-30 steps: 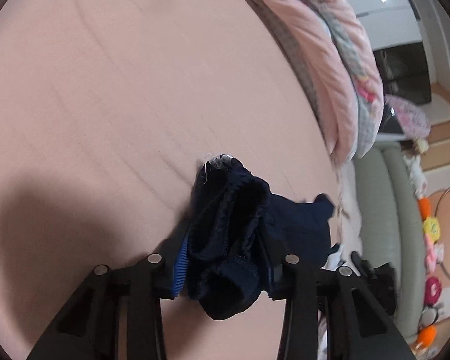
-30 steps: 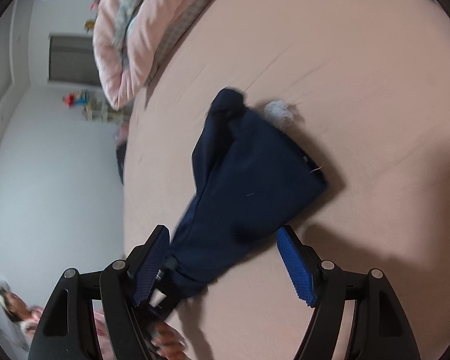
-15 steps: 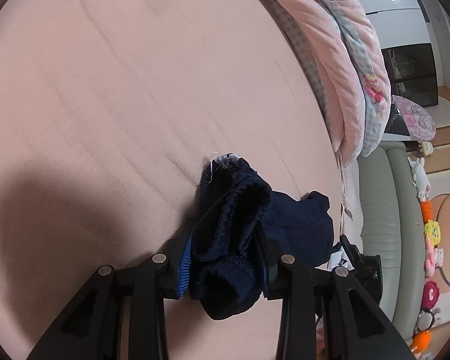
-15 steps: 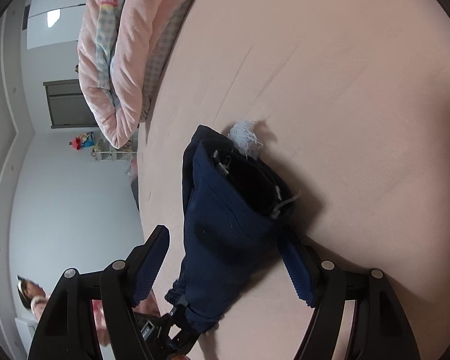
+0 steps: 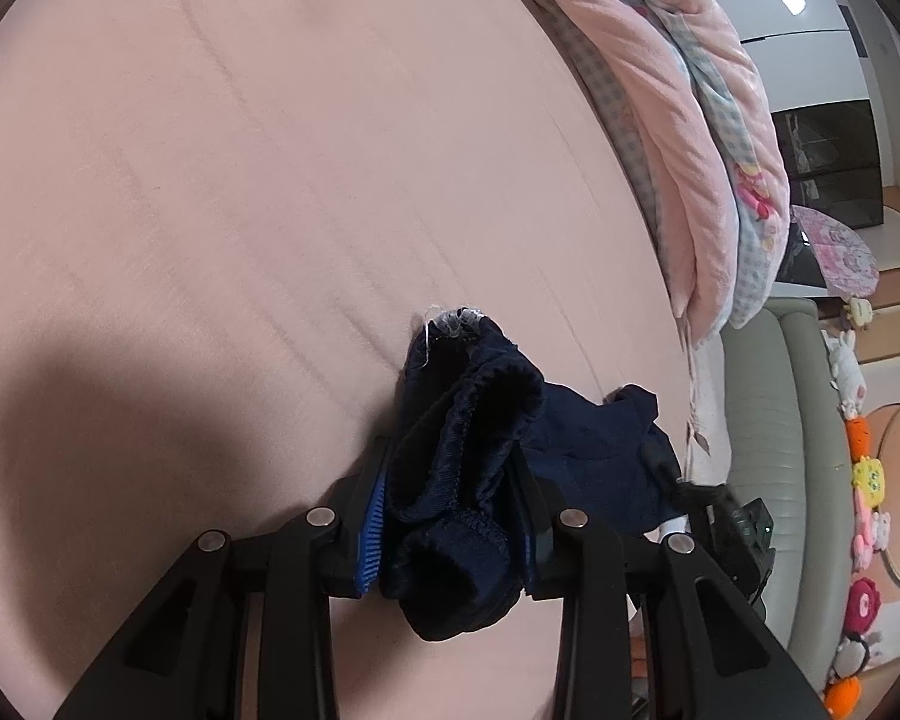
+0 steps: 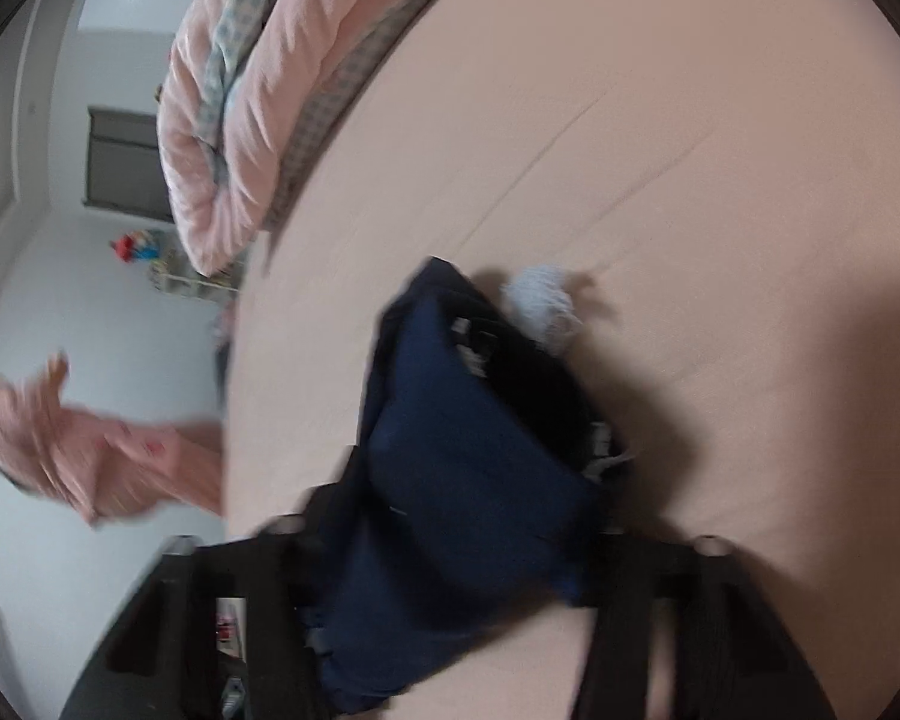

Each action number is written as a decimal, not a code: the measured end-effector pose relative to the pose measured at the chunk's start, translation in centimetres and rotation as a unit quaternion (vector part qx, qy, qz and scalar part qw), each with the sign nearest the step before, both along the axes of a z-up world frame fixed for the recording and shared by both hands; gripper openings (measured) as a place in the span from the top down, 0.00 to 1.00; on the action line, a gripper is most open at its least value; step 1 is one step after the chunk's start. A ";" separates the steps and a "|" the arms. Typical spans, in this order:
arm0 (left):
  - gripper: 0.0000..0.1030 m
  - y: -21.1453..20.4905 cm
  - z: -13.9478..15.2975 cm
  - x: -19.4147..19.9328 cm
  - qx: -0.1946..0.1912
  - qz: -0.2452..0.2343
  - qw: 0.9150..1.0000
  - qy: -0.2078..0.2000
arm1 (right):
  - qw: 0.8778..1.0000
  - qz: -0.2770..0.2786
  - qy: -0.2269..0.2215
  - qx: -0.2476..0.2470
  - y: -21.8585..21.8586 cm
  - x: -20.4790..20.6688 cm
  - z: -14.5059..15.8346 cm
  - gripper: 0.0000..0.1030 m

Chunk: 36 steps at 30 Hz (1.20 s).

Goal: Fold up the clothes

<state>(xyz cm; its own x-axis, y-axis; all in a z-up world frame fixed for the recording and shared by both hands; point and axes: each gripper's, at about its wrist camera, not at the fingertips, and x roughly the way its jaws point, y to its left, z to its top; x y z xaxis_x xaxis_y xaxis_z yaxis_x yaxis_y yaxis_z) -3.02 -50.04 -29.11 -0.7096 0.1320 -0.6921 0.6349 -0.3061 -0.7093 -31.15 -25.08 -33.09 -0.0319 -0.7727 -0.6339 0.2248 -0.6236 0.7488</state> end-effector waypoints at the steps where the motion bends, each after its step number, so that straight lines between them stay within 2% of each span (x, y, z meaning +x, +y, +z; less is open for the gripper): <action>1: 0.70 0.0 0.0 0.0 -0.002 0.001 1.000 -0.002 | 1.000 0.005 0.011 0.005 -0.1 0.1 0.1 0.68; 6: 0.70 0.2 0.2 -0.1 -0.012 0.006 1.000 -0.013 | 0.990 0.053 0.108 0.068 -1.5 1.5 1.7 0.75; 12: 0.70 0.3 0.5 -0.3 -0.022 0.007 0.999 -0.025 | 0.963 0.102 0.213 0.131 -3.5 3.3 3.7 0.76; 23: 0.70 0.2 0.4 0.0 -0.017 0.002 1.000 -0.019 | 0.924 0.139 0.306 0.183 -4.9 5.6 5.6 0.77; 26: 0.70 0.1 0.3 0.3 -0.016 0.001 1.000 -0.016 | 0.909 0.137 0.339 0.200 -5.6 6.7 6.4 0.81; 31: 0.70 0.1 0.1 0.7 -0.014 0.000 1.000 -0.012 | 0.870 0.168 0.409 0.218 -6.9 9.6 7.8 0.83; 36: 0.70 -0.1 -0.1 1.2 -0.007 0.003 1.000 -0.005 | 0.845 0.197 0.447 0.218 -7.5 12.0 8.7 0.83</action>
